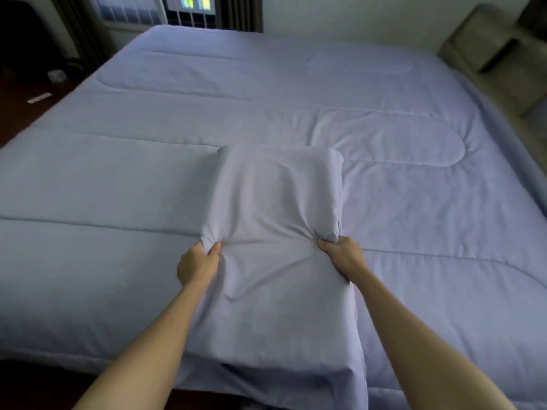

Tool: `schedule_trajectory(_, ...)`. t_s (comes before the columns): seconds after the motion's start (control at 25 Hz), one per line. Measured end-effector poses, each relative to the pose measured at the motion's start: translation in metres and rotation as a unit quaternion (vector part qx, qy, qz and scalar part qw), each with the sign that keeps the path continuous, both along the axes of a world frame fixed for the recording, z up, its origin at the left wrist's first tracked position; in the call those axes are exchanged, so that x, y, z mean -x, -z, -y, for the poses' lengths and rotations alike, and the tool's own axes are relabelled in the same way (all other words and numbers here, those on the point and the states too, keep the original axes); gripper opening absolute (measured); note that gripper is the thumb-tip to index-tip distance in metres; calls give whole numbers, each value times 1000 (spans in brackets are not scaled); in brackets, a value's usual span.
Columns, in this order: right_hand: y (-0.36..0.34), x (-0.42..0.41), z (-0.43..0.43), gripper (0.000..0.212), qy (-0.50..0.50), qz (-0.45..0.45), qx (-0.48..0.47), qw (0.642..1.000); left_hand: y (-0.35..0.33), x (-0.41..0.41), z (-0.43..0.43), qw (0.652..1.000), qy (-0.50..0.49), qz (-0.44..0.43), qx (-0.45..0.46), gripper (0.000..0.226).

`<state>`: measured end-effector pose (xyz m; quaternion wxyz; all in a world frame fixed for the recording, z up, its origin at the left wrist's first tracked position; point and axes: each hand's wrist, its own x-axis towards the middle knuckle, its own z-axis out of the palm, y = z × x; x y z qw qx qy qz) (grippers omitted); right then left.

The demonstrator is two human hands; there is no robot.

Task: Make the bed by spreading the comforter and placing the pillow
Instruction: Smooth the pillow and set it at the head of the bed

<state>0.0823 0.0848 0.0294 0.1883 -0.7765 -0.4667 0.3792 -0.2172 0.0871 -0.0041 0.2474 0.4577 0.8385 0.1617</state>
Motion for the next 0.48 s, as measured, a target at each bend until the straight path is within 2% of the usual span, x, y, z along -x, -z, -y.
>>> schedule_trajectory(0.08, -22, -5, 2, 41, -2, 6, -17, 1000, 1, -11, 10, 999, -27, 21, -40, 43)
schedule_trajectory(0.24, -93, -33, 8, 36, 10, 38, -81, 996, -12, -60, 13, 987, -63, 122, -87, 51)
schedule_trajectory(0.36, -162, -76, 20, 33, 2, 124, -117, 985, -37, -134, 15, 967, -52, 225, -103, 53)
schedule_trajectory(0.48, -223, -139, 38, 29, -9, 236, -132, 963, -55, -227, 23, 928, -34, 359, -98, 53)
